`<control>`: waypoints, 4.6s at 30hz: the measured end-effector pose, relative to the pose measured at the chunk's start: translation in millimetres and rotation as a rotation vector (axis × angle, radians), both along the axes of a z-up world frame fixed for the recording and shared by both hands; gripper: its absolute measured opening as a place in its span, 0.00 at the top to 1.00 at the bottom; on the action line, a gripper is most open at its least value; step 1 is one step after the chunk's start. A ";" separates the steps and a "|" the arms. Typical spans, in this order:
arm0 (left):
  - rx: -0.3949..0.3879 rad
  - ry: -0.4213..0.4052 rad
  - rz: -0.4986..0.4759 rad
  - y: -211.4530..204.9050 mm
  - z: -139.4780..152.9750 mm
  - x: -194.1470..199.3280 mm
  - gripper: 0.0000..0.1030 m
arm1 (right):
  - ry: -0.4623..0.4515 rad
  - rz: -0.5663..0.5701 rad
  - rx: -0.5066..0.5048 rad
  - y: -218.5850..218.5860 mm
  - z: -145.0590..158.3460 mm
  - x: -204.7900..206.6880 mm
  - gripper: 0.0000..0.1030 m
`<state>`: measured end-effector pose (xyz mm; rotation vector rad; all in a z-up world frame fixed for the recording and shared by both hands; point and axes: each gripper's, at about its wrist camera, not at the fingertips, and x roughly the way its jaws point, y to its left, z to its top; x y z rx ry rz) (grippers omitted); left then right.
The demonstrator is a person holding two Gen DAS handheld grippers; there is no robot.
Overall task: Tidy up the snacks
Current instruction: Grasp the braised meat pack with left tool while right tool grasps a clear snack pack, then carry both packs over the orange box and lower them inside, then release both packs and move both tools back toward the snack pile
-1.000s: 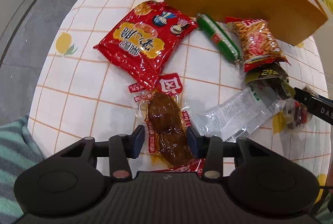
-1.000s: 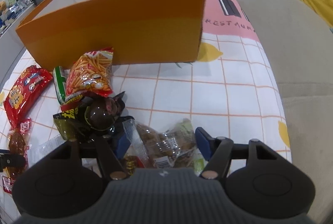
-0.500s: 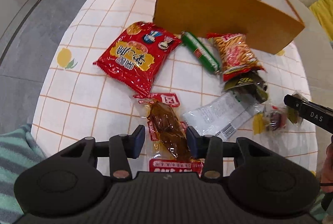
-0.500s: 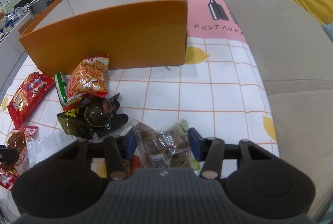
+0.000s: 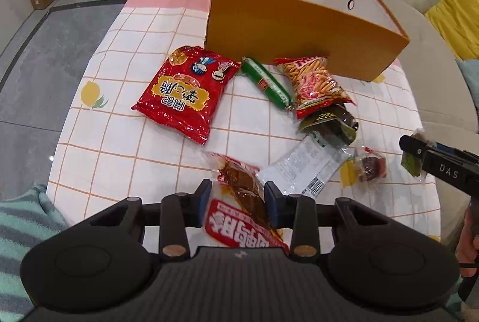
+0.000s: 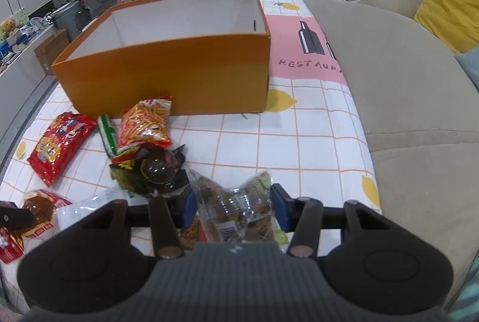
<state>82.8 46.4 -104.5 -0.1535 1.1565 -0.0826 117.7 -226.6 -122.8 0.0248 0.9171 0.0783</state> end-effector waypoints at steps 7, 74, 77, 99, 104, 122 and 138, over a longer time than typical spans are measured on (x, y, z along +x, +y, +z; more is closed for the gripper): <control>-0.047 -0.040 -0.003 1.4 12.5 -5.7 0.85 | -0.027 0.010 0.000 3.2 9.6 -9.4 0.53; -0.052 -0.112 -0.081 -41.9 14.1 242.6 0.85 | 0.227 0.204 -0.042 47.7 -4.6 259.6 0.52; -0.044 -0.110 -0.105 -45.1 12.2 244.4 0.84 | 0.256 0.204 -0.052 48.7 -12.6 265.6 0.52; 0.017 -0.106 -0.163 -55.4 30.0 222.1 0.34 | 0.229 0.196 -0.049 49.0 20.5 244.2 0.40; 0.034 -0.175 -0.132 -52.3 53.8 206.8 0.34 | 0.193 0.186 -0.047 45.1 38.9 230.9 0.37; 0.138 -0.462 -0.098 -43.5 124.5 114.8 0.34 | -0.098 0.137 -0.019 40.1 118.6 129.7 0.20; 0.066 -0.495 -0.178 -32.0 91.2 22.5 0.33 | -0.286 0.101 0.002 32.3 98.9 2.2 0.19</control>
